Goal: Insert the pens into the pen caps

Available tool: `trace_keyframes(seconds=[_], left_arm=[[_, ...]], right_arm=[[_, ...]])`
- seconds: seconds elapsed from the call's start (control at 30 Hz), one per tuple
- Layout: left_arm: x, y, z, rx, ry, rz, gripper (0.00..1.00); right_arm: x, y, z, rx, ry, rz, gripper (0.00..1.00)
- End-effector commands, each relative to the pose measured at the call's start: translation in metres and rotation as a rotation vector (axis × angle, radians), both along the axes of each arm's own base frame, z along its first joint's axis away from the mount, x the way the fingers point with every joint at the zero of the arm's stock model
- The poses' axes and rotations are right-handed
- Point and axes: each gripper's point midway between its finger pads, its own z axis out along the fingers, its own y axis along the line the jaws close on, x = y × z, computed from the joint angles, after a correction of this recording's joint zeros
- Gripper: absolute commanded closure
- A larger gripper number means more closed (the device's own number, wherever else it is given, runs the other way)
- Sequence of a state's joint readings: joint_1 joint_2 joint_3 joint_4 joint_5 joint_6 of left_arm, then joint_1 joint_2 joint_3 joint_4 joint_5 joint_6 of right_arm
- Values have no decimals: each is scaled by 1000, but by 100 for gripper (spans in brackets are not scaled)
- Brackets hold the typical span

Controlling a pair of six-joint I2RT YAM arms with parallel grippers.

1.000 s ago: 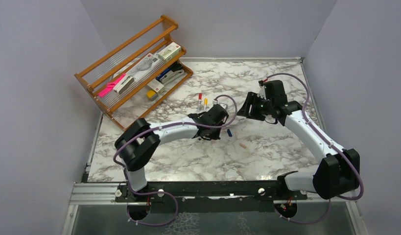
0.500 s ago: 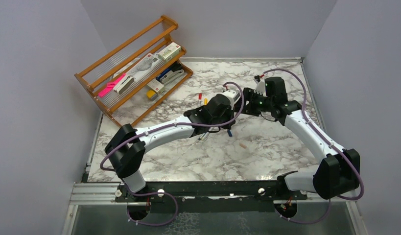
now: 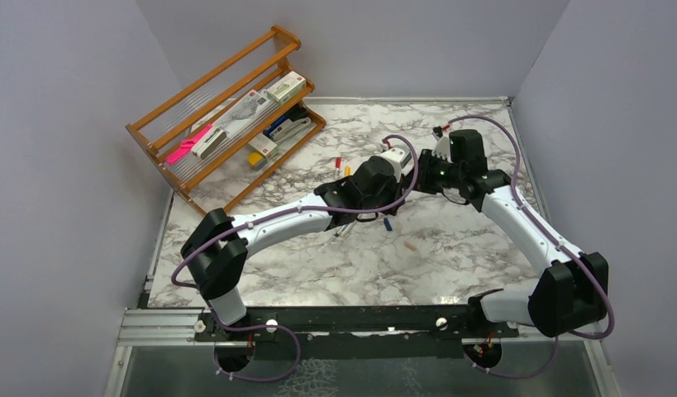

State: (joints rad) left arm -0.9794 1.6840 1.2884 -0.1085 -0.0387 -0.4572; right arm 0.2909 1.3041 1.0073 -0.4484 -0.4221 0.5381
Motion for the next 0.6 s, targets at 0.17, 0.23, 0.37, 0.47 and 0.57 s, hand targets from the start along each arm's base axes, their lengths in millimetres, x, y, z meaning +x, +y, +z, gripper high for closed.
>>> trace_keyframes(seconds=[0.17,0.23,0.37,0.47,0.57], left_arm=[[7,-8,12,-57,-36,31,68],[9,-11,14,-64,-36,34,68],[17,-14,14,-62,-47,54,76],[20,-18,17,-62,-57,49,96],[22,-18,20,-58,-66,49,100]], right_arm=[[1,20,50,160,-116,51,99],[-1,22,53,169,-114,62,99],[-2,20,54,152,-118,66,99],[-4,18,50,142,-109,62,99],[-6,17,45,137,-100,52,99]])
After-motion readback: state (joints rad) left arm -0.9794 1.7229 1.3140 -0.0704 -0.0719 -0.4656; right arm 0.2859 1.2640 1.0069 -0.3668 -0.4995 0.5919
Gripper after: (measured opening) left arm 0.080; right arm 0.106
